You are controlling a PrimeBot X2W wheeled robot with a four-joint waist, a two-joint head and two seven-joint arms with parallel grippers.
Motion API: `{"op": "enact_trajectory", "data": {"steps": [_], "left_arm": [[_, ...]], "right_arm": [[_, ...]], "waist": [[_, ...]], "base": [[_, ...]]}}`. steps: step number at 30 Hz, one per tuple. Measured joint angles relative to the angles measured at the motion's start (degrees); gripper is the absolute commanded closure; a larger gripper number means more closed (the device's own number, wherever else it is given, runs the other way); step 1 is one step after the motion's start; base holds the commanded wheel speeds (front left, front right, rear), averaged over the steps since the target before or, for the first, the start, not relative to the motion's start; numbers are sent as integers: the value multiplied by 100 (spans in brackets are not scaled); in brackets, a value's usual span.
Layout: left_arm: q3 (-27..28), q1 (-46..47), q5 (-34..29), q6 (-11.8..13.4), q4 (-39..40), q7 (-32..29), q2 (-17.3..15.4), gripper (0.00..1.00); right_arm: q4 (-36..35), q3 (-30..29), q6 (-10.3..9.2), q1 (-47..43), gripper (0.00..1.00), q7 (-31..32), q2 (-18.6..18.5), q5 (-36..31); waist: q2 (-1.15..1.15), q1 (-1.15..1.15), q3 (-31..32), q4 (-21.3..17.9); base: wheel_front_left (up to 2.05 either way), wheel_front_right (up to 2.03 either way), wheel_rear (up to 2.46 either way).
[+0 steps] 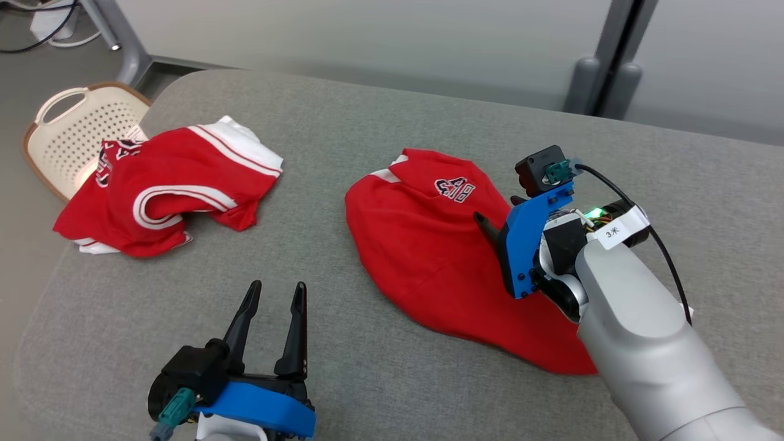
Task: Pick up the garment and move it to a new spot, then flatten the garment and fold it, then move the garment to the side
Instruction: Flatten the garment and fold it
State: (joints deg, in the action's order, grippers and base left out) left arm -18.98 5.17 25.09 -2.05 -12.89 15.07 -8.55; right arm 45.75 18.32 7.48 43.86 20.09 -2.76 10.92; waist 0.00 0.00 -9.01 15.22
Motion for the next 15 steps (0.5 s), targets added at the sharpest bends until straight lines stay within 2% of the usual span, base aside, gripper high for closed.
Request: {"op": "enact_trajectory", "data": {"steps": [10, 15], "left_arm": [[-170, 130, -135, -136, -37, 0, 145, 0], [-148, 132, -141, -153, -79, 0, 145, 0]], "right_arm": [[1380, -371, 0, 483, 0, -51, -41, -192], [1791, -402, 0, 592, 0, -101, -68, -242]], "waist": [[0, 1, -293, 666], [0, 0, -301, 852]], "base": [[0, 0, 0], [0, 0, 0]]}}
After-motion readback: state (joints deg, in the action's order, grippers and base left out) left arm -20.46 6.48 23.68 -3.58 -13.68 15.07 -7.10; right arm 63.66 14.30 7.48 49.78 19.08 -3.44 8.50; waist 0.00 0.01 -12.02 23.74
